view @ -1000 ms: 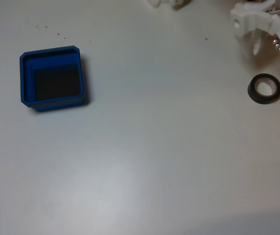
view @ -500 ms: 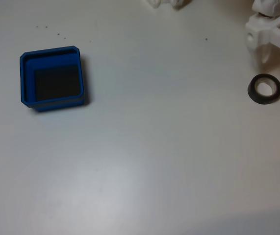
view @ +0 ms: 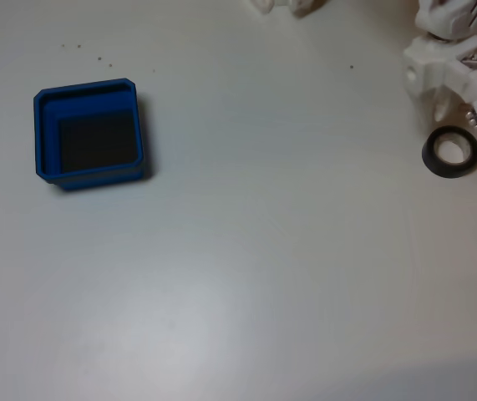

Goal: Pick the black tape roll and drop it in the blue box

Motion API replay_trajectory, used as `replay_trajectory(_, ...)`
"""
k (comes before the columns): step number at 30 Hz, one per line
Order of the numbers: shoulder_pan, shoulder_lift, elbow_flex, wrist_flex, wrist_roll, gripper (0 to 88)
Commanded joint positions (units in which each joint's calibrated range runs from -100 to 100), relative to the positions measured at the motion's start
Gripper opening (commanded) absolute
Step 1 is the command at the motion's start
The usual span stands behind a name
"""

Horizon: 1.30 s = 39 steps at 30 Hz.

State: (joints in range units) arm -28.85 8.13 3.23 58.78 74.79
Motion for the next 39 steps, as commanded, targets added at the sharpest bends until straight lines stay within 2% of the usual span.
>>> replay_trajectory(1,0.6,0.5,-3.9,0.0,-0.2,0.9)
replay_trajectory(10,0.6,9.3,-9.8,-0.5,-0.1,0.9)
replay_trajectory(24,0.7,10.0,-13.0,-0.5,-0.1,2.2)
replay_trajectory(33,0.9,11.7,-14.1,-0.5,-0.1,14.4)
replay_trajectory(39,1.8,16.2,-17.1,-0.5,-0.1,16.4)
